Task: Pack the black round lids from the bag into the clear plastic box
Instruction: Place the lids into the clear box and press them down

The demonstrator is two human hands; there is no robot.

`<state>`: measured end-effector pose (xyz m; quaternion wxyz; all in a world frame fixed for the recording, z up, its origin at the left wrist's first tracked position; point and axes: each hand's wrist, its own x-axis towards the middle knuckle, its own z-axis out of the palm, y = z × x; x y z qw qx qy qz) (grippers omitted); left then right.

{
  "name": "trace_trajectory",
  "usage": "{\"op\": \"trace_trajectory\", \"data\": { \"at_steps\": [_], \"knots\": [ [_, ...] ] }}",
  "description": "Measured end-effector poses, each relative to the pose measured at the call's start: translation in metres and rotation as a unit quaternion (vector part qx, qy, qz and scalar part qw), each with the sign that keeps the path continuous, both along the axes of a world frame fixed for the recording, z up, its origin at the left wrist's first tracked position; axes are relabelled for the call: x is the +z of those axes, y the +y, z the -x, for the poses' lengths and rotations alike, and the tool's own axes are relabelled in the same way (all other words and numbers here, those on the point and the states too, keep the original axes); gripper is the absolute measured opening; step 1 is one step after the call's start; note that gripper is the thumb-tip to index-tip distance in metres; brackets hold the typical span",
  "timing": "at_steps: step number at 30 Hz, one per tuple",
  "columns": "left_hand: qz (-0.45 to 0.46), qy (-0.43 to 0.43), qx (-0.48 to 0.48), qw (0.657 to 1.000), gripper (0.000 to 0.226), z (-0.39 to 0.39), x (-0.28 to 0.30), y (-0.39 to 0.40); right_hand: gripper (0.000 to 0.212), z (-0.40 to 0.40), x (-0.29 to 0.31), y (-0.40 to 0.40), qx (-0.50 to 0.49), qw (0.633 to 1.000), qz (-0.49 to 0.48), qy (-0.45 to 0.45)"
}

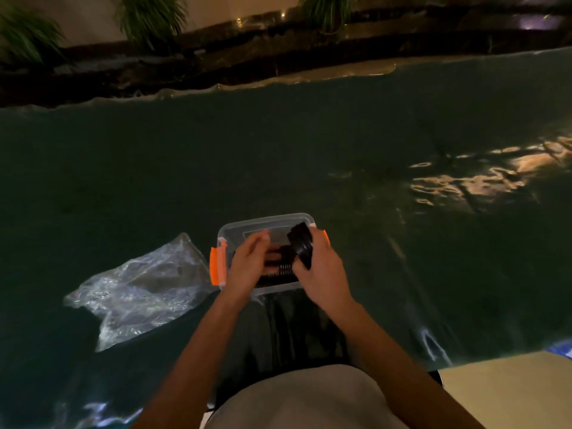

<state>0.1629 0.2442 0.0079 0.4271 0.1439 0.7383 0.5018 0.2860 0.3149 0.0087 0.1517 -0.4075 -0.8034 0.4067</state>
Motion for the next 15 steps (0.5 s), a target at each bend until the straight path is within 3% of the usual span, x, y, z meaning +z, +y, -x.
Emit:
{"op": "trace_trajectory", "data": {
  "at_steps": [1, 3, 6, 9, 15],
  "knots": [
    [0.031, 0.091, -0.043, 0.994, 0.025, 0.010, -0.011, 0.001, 0.059, 0.009, -0.002, 0.005, -0.016, 1.000, 0.004, -0.017],
    [0.077, 0.258, -0.161, 0.949, 0.038, 0.027, -0.032, 0.004, 0.059, 0.022, -0.009, 0.013, -0.034, 0.997, 0.023, -0.063],
    [0.104, 0.375, -0.336, 0.858, 0.053, 0.043, -0.058, 0.010, 0.067, 0.037, -0.020, 0.014, -0.030, 0.992, 0.031, -0.120],
    [0.144, 0.420, -0.445, 0.778, 0.071, 0.051, -0.083, 0.019, 0.067, 0.047, -0.030, 0.013, -0.032, 0.983, 0.004, -0.181],
    [0.165, 0.434, -0.522, 0.715, 0.097, 0.048, -0.115, 0.037, 0.055, 0.064, -0.031, 0.017, -0.104, 0.973, 0.026, -0.203]
  ]
}}
